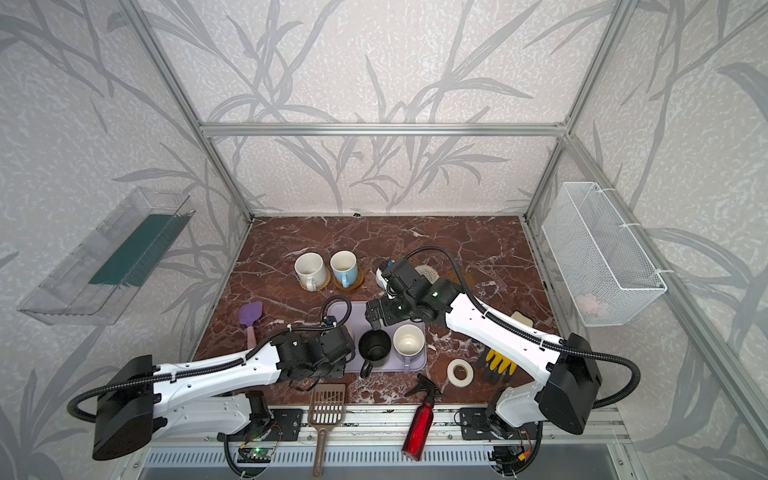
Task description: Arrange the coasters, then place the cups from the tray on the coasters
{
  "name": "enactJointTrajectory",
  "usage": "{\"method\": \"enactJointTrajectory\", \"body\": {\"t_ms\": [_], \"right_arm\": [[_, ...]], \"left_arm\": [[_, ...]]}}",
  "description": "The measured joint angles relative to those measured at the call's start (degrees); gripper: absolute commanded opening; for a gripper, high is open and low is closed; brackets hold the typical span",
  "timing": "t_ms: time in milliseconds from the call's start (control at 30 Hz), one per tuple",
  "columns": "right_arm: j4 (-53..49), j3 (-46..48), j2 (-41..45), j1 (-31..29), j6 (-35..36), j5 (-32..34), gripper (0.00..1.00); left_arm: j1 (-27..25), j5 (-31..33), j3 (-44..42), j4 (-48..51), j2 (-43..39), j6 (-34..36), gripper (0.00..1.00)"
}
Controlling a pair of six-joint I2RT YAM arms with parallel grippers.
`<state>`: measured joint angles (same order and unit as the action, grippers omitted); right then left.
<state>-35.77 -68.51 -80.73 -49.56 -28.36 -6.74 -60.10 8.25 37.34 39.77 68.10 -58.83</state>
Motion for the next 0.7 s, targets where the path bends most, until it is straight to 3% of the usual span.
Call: {"method": "enactJointTrajectory", "body": {"t_ms": [700], "right_arm": [[2.6, 2.8, 0.4, -0.4, -2.1, -0.5, 1.0]], "left_arm": [[0.2, 3.1, -0.4, 0.9, -0.5, 0.1, 0.0]]}}
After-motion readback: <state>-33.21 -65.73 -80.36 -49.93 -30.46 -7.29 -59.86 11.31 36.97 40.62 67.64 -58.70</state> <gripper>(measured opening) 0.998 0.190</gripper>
